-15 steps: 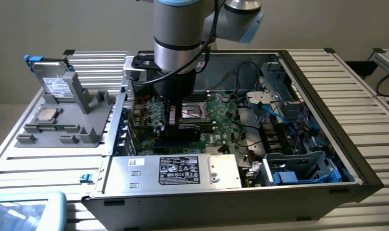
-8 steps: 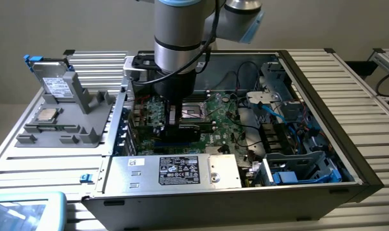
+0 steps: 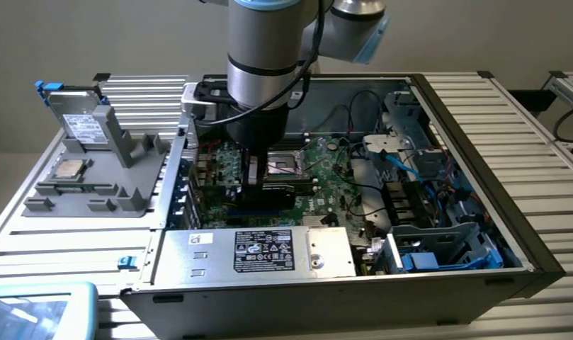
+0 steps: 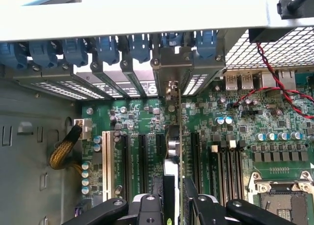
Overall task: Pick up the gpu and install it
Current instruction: 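Insert the gpu into the slot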
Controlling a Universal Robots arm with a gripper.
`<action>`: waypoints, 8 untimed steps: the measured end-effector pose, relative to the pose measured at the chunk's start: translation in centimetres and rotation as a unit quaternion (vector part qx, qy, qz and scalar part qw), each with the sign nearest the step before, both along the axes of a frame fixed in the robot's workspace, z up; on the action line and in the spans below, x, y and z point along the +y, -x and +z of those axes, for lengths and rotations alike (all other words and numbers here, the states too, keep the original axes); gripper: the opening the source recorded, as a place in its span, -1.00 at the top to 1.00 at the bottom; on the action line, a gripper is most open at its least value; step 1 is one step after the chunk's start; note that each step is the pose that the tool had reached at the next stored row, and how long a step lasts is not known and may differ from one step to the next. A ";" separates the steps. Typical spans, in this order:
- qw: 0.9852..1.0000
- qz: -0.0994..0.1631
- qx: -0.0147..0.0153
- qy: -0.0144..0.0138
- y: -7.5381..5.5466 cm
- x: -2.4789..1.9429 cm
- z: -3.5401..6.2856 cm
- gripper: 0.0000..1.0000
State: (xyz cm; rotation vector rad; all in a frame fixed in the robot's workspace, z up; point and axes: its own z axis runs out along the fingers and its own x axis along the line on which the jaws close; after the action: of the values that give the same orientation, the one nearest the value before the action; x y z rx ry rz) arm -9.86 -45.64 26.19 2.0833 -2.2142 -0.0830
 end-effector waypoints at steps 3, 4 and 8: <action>1.000 0.000 0.000 0.000 0.0 -0.01 0.00 0.44; 1.000 0.000 0.000 0.000 0.0 -0.01 0.00 0.44; 1.000 0.000 0.000 0.000 0.0 -0.01 0.00 0.45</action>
State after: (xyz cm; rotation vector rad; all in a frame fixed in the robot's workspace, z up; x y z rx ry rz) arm -9.86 -45.65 26.19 2.0835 -2.2141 -0.0832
